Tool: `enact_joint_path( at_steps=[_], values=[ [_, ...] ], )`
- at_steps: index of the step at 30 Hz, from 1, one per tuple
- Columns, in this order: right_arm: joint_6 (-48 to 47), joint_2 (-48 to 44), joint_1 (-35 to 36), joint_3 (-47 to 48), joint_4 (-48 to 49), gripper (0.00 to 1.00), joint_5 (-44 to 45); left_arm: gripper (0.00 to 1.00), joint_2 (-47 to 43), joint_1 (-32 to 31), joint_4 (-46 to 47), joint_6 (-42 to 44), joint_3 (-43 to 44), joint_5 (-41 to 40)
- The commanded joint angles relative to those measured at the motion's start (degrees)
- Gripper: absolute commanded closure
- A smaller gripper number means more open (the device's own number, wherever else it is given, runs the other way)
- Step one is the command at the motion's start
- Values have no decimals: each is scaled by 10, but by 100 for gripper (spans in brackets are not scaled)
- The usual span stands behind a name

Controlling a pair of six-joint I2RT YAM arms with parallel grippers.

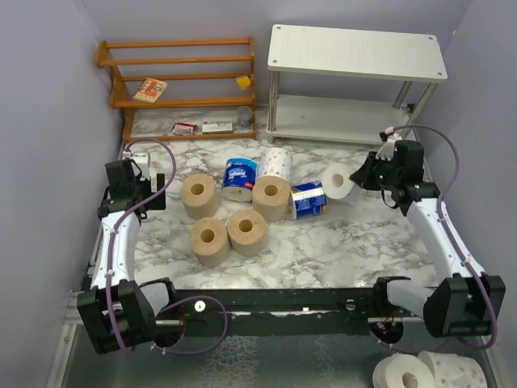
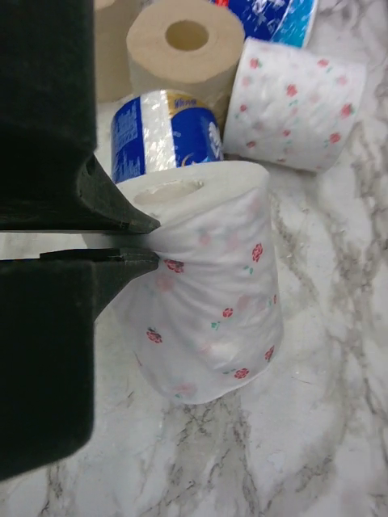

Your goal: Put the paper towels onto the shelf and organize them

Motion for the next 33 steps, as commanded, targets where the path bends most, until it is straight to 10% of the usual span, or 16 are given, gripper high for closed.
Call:
enact_joint_path(
  at_steps=[1,11,19,33],
  values=[
    [108,-94,-3,-54,198,99,42,1,8,4,3,-2,3,-18],
    [143,-140,-4,-89,265,99,-121,1,25,4,1,-3,6,-33],
    [383,-83,-37,-105,411,99,-111,1,28,4,1,-1,6,-37],
    [389,137,-77,101,436,99,-72,1,38,4,-2,0,9,-38]
  ],
)
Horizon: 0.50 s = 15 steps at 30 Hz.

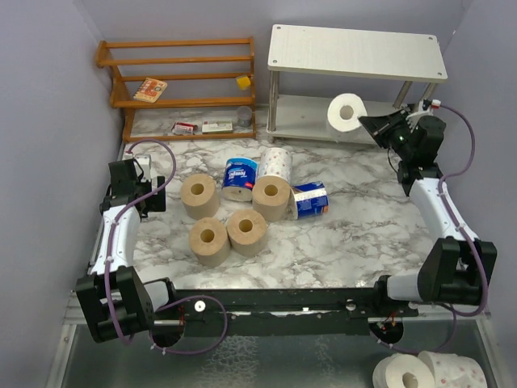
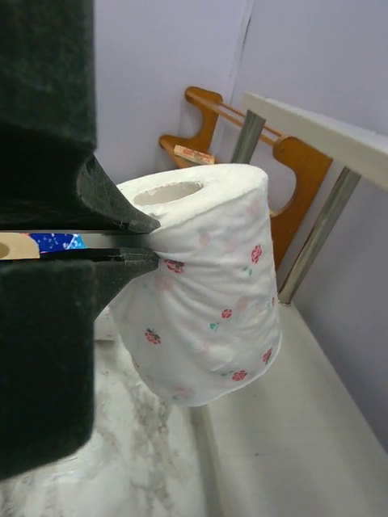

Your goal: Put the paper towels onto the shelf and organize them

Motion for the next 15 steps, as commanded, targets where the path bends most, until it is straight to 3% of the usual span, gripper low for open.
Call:
enact_joint_path(
  at_steps=[1,4,6,15],
  values=[
    [-27,94,-13,121,10,99,-26,1,-6,4,0,0,9,-15],
    [26,205,-52,223,-29,99,-137,1,4,4,-3,0,12,-23],
    [73,248,-61,237,10,99,-183,1,7,4,-5,0,13,-26],
    [192,268,-56,142,197,99,-143,1,8,5,-7,-1,14,-29]
  ],
)
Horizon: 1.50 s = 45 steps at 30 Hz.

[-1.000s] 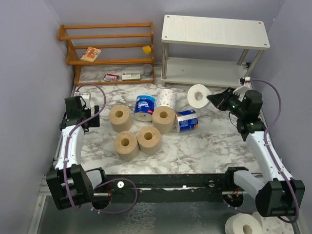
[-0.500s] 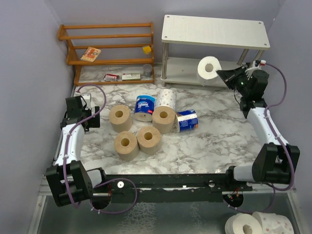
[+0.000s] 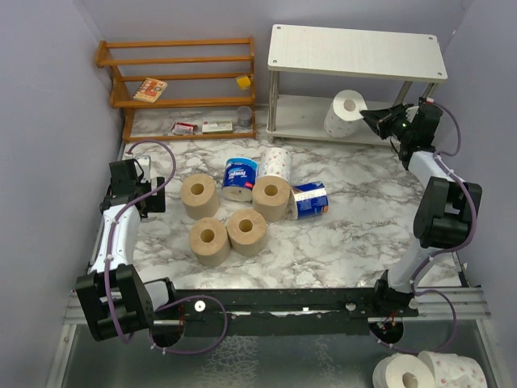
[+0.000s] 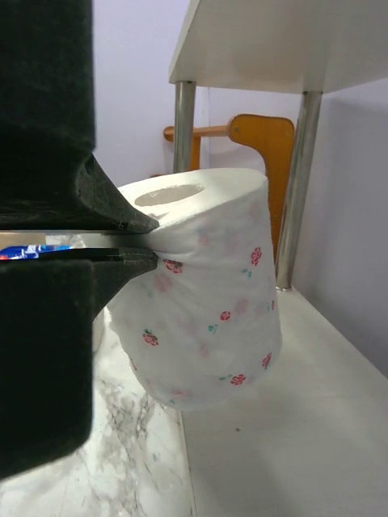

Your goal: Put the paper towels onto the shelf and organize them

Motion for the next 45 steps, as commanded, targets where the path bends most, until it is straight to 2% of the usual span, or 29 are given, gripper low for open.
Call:
enact_joint_path(
  at_steps=[1,8,16,20,24,27,30,33,34,41,45],
  values=[
    [100,1,13,-27,165,99,-8,1,1,5,-3,-3,14,-16],
    [158,88,57,7,237,99,13,1,-5,8,-5,-4,14,-9],
    [128,187,116,97,248,99,72,1,-9,21,-5,-5,13,-5],
    [135,238,133,153,272,99,62,1,-1,21,-5,-4,16,-3],
    [116,275,150,216,249,99,53,1,6,21,-6,-4,18,-5],
    [102,291,158,234,269,98,48,1,7,21,-6,-5,17,-2],
    [89,293,163,223,315,82,55,1,4,21,-6,-4,17,-1],
    [69,290,166,224,311,66,56,1,3,21,-6,-4,17,3],
    [67,289,165,224,314,63,57,1,3,22,-7,-4,17,4],
    [56,270,167,207,314,58,64,1,2,22,-7,-3,17,6],
    [46,204,155,117,371,57,51,1,-2,22,-6,-3,16,6]
  ],
)
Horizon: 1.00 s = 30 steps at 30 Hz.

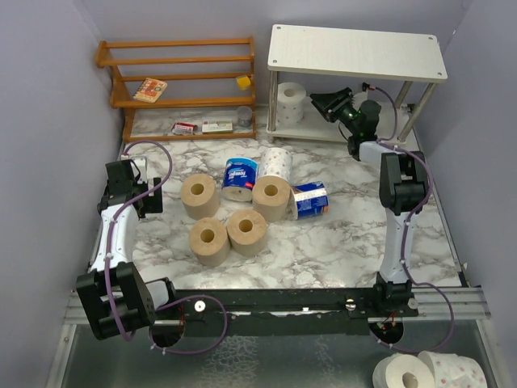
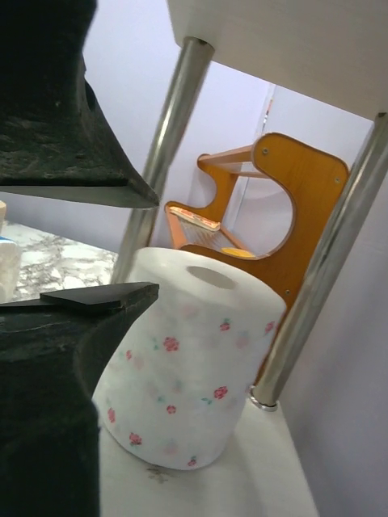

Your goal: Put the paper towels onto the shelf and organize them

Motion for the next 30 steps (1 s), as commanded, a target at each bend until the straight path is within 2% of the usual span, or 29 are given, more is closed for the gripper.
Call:
enact_joint_path(
  at_steps=[1,5,7,11,15,17,19,23,27,30],
  values=[
    [-35,-102,-14,-105,82,57,-1,1,-10,4,-4,-2,14,8],
    [-117,-209,-47,-207,49,57,-22,1,-20,5,-4,-1,13,21],
    [-227,-264,-56,-224,-52,57,-54,1,-21,5,-4,0,12,26],
    [-460,-348,-57,-210,-349,58,-131,1,-17,5,-6,1,14,30],
    [-664,-352,-57,-100,-736,59,-157,1,-14,5,-8,1,16,40],
    [-726,-351,-57,-65,-854,60,-139,1,-15,5,-10,2,16,42],
    [-756,-374,-57,-80,-890,60,-102,1,-16,5,-9,3,16,44],
    [-771,-435,-57,-152,-865,58,-51,1,-18,5,-10,3,15,47],
    [-796,-423,-57,-151,-936,57,-74,1,-17,5,-11,4,16,48],
    [-803,-426,-57,-173,-945,66,-95,1,-13,5,-11,4,17,49]
  ],
)
